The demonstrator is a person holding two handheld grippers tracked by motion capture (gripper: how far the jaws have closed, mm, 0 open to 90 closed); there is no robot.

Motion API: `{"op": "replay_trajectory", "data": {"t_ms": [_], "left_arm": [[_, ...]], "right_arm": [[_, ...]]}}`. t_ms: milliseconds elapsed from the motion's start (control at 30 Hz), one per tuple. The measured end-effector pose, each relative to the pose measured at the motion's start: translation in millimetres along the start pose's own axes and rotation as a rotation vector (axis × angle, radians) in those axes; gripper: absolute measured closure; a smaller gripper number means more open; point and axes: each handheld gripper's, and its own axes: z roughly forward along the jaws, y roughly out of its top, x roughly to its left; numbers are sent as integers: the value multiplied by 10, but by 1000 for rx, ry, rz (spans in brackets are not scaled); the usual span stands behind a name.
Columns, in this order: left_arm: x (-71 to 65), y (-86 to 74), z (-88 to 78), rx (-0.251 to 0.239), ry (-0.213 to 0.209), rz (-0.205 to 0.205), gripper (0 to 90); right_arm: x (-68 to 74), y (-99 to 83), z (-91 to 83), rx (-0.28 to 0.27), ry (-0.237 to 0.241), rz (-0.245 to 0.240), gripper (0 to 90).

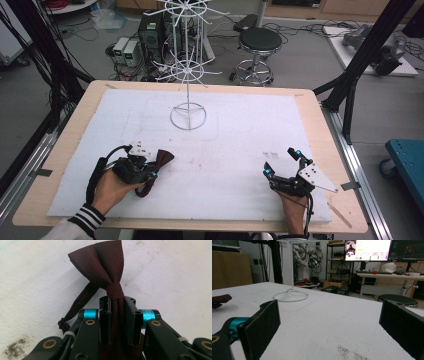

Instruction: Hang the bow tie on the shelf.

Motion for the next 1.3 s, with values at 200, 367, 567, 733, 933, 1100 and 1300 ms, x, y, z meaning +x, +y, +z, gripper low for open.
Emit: {"op": "replay_trajectory", "data": {"t_ms": [200,367,567,733,933,1100,1300], "left_arm": [[35,23,-72,-48,-5,-16,762],[57,57,-155,-97,8,-20,762],[125,121,-294,-169,15,-34,762],[168,157,-362,-195,7,-51,762],[228,218,-449,-229,19,-57,762],[274,275,-493,-262,21,-56,762],[339,327,-534,-286,20,-71,762]], "right_arm": [[-1,0,1,-1,0,-2,27],[-1,-1,0,0,0,0,27],[-1,-1,0,0,1,-3,27],[3,0,0,2,0,-4,27],[1,0,3,-1,-2,-9,27],[1,0,2,-1,-1,-8,27],[0,0,2,-1,-1,-9,27]]}}
